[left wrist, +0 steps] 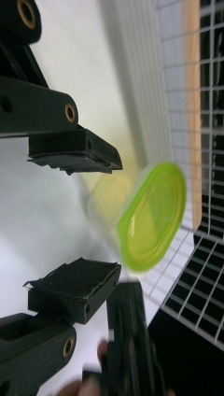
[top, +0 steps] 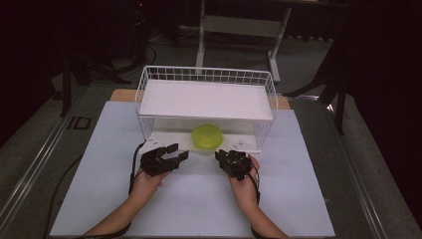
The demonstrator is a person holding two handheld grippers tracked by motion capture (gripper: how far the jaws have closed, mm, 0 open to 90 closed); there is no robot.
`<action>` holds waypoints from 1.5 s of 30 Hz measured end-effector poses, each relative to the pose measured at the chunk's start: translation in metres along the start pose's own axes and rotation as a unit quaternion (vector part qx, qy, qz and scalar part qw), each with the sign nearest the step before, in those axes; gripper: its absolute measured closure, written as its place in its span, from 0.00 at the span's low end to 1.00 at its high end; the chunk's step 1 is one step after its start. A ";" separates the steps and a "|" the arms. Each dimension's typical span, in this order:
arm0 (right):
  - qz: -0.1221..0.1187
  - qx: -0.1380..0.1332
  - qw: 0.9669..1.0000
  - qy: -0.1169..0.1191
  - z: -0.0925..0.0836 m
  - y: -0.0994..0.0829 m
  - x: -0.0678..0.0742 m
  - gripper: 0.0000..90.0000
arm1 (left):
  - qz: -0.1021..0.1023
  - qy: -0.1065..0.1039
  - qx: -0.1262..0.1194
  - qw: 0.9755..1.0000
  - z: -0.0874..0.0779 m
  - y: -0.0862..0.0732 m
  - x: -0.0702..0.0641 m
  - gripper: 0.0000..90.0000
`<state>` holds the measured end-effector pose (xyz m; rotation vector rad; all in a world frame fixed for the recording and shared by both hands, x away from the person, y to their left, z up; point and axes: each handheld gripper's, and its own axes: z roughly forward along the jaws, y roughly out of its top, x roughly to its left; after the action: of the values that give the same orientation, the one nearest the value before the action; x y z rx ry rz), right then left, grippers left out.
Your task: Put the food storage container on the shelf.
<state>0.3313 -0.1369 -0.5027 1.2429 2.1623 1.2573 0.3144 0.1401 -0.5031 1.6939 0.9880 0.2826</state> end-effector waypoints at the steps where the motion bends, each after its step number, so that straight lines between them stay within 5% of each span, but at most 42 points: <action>1: 0.002 0.009 1.000 0.005 0.002 -0.001 0.000 0.97 | 0.000 -0.001 0.003 1.000 -0.002 -0.002 -0.001 0.50; 3: 0.000 0.017 1.000 0.005 0.006 -0.003 0.002 1.00 | 0.000 -0.002 0.001 1.000 -0.005 -0.006 -0.003 0.47; 7: -0.006 0.026 1.000 0.008 0.013 -0.004 0.007 1.00 | 0.002 -0.019 0.002 1.000 -0.009 -0.011 -0.003 0.24; 11: -0.006 0.024 1.000 0.011 0.018 -0.002 0.009 1.00 | 0.002 -0.018 0.001 1.000 -0.009 -0.012 -0.003 0.15; 13: -0.004 0.023 1.000 0.011 0.022 0.000 0.010 1.00 | 0.016 -0.019 -0.007 1.000 -0.007 -0.015 -0.005 0.03; 22: 0.008 0.022 1.000 0.011 0.036 0.006 0.009 1.00 | 0.045 -0.001 -0.006 0.999 -0.006 -0.017 -0.010 0.02; 45: 0.019 0.026 0.999 -0.011 0.069 0.026 0.004 0.99 | 0.055 0.006 -0.017 0.998 -0.013 -0.017 -0.009 0.02</action>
<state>0.3875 -0.0917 -0.5180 1.3186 2.1784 1.2043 0.2928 0.1438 -0.5104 1.7202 0.8952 0.3817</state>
